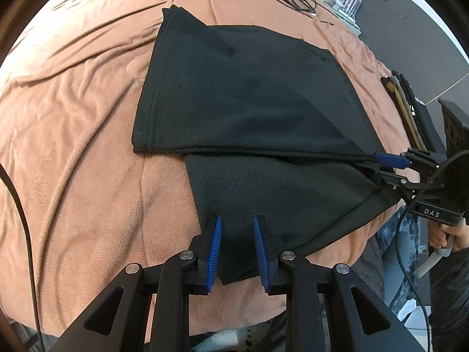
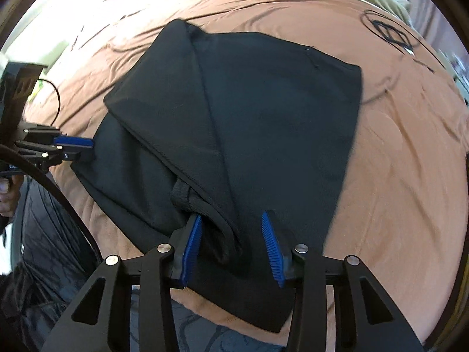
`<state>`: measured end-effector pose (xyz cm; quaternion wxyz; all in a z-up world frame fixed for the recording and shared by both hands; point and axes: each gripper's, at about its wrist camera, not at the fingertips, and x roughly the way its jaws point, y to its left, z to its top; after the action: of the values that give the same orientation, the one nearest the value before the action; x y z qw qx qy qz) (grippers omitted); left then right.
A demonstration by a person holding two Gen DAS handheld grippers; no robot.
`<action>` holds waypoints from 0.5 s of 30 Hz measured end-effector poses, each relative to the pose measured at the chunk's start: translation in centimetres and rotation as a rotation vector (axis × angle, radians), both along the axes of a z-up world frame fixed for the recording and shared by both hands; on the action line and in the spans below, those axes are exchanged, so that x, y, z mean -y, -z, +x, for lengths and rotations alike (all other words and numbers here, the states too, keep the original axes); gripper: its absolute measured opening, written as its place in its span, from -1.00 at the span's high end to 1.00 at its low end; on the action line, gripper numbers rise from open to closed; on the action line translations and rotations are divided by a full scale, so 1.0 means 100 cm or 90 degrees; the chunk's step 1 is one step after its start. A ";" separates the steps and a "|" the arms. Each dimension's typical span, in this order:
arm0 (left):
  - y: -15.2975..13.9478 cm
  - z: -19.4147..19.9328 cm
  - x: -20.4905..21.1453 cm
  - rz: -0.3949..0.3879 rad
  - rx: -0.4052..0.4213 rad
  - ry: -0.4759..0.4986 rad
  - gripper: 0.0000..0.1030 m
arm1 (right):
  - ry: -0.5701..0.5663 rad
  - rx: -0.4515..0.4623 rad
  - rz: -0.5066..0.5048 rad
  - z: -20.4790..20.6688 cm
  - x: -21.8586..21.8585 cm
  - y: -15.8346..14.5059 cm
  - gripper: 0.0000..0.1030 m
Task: Fold small clothes
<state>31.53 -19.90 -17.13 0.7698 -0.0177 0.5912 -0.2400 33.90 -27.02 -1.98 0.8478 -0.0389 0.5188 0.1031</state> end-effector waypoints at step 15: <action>-0.004 0.000 -0.001 0.007 0.009 0.013 0.52 | 0.020 -0.012 0.176 0.014 0.034 -0.004 0.99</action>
<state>31.51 -19.75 -16.78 0.7714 -0.0057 0.5872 -0.2451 35.35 -30.38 -1.63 0.8417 0.0874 0.5080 0.1609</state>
